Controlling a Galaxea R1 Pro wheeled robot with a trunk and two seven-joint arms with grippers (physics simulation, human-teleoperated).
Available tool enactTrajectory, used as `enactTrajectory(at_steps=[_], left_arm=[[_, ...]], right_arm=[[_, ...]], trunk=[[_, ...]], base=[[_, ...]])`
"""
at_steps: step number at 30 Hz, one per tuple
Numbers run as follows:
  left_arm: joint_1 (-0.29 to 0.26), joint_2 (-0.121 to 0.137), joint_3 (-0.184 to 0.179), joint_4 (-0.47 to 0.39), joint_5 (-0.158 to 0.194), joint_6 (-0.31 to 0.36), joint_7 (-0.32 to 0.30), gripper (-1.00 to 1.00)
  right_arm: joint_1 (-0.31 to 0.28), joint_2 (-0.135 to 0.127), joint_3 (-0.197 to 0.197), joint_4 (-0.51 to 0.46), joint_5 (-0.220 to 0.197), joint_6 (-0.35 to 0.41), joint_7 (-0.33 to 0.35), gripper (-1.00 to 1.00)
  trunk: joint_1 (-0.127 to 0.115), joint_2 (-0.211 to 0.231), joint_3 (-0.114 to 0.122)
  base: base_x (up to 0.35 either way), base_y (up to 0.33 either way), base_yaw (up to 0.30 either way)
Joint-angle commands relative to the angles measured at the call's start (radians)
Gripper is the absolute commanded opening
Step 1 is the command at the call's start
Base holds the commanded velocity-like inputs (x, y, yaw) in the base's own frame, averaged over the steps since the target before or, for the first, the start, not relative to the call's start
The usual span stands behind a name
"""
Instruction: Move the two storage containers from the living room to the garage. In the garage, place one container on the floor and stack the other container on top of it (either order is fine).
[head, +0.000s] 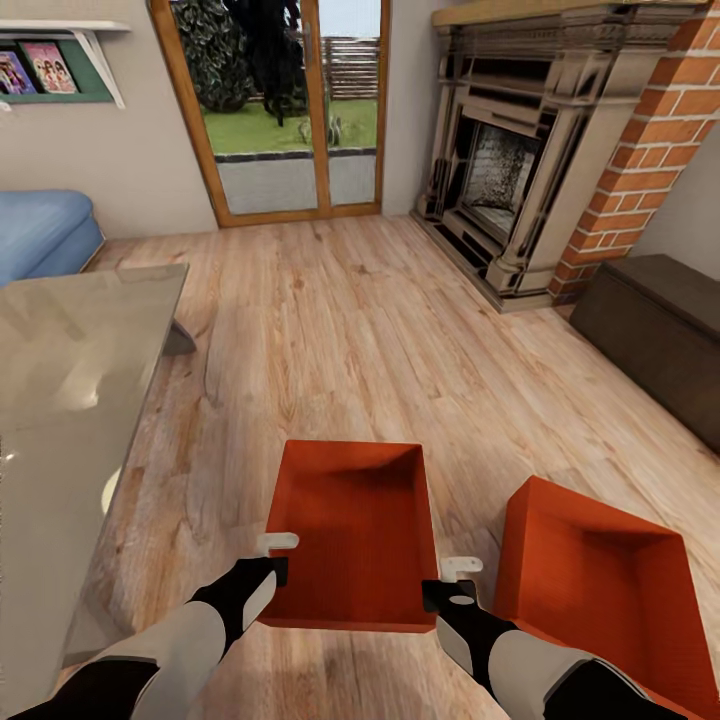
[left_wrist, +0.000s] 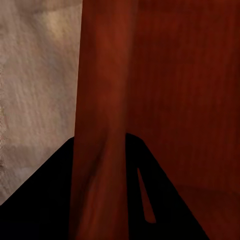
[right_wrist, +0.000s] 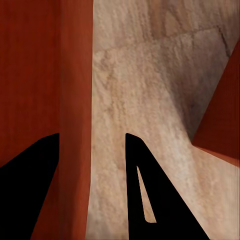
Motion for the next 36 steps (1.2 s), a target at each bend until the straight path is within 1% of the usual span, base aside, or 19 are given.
enactTrajectory(at_steps=[1,36], left_arm=[[0.001,0.000,-0.001,0.002,-0.001,0.008,0.006,-1.00],[0.001,0.003,-0.001,0.002,-0.001,0.008,0.010,-1.00]], right_arm=[[-0.001,0.000,-0.004,-0.002,0.002,-0.018,-0.003,-1.00],[-0.001,0.005,-0.004,-0.002,0.003,-0.020,-0.002,-1.00]], trunk=[[-0.004,0.007,0.003],[-0.138,0.252,0.112]], base=[[0.000,0.000,0.000],[0.000,0.000,0.000]])
